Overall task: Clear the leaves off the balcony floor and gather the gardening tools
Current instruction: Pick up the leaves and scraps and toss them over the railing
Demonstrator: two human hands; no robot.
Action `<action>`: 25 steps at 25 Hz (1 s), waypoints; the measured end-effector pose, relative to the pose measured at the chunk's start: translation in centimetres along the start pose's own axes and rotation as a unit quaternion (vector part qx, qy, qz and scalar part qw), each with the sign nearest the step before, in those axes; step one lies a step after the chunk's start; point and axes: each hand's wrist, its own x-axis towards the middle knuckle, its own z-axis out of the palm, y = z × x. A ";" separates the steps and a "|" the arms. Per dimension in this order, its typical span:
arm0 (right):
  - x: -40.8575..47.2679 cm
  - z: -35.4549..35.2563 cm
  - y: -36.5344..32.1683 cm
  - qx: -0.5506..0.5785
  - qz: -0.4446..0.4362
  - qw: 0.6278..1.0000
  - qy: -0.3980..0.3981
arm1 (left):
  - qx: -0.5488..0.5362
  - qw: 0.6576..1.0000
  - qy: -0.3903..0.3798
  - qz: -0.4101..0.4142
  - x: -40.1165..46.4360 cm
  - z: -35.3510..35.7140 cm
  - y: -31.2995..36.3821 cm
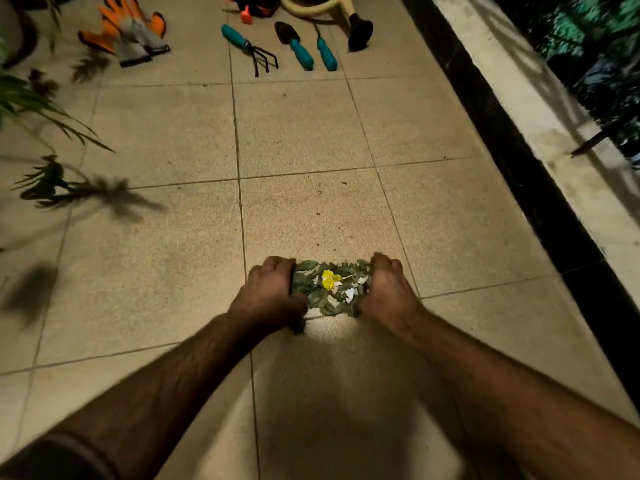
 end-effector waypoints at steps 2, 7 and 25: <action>0.5 -1.2 0.1 -0.051 0.020 0.998 -0.026 | 0.029 0.999 -0.005 -0.020 -0.1 -0.6 0.0; 0.8 -1.1 -2.6 -0.180 -0.053 0.971 -0.149 | 0.167 0.971 -0.170 -0.006 0.3 -0.1 1.6; -0.7 3.5 -2.8 -0.116 -0.135 0.984 0.025 | 0.133 0.987 -0.003 0.086 0.4 0.4 0.7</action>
